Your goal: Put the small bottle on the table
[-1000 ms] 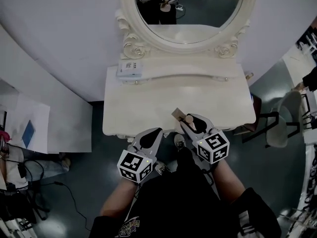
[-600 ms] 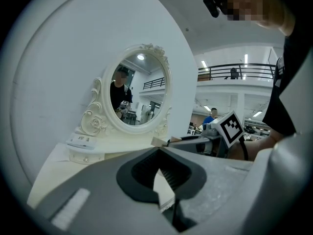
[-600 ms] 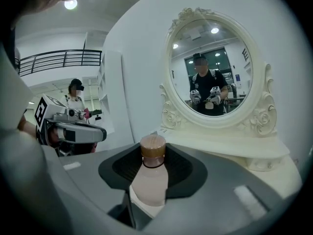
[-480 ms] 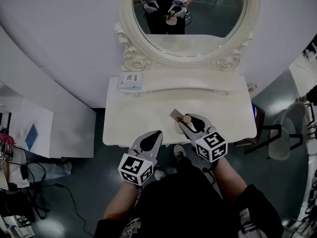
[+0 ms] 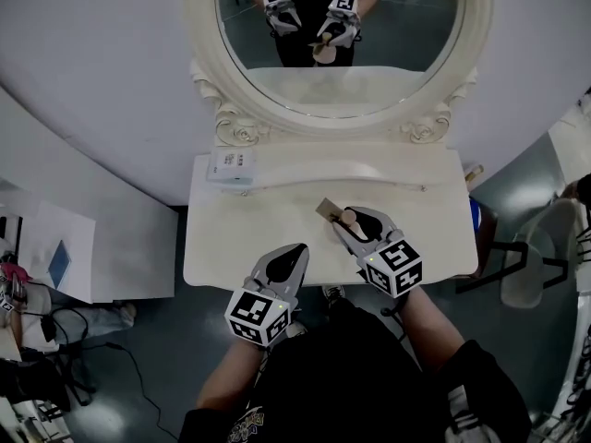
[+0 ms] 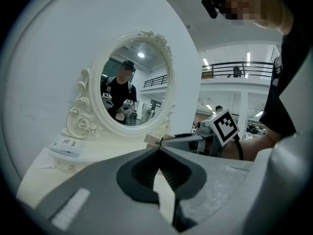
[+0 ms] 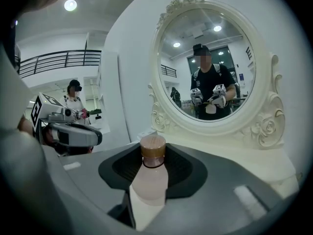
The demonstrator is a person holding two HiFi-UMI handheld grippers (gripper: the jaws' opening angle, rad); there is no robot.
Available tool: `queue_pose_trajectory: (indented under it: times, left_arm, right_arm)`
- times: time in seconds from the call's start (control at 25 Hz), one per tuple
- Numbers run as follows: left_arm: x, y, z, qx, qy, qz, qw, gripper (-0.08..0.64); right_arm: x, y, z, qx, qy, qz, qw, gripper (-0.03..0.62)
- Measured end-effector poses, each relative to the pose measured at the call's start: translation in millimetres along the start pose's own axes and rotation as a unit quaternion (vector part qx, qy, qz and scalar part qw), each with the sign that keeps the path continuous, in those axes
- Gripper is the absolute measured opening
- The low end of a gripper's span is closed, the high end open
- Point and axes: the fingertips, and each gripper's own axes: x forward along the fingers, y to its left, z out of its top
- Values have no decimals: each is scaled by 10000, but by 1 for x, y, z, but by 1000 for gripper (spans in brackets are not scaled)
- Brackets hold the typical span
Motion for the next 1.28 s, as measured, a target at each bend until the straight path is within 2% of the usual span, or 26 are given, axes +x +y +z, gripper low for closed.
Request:
queue_pose_trajectory:
  times: [0.36,0.88,1.28]
  left_arm:
    - [45,8,4,-55,-3,91,9999,0]
    - [93,18,4,-230,31,316,9992,0]
    - [105,34,4,-380,4,489,9981,0]
  right_arm:
    - [22,-53,2,-47,59,69,9999,167]
    - [66,-96,5,-256,206,455,9984,167]
    - [105,-120,3,-322,293,422,9982,167]
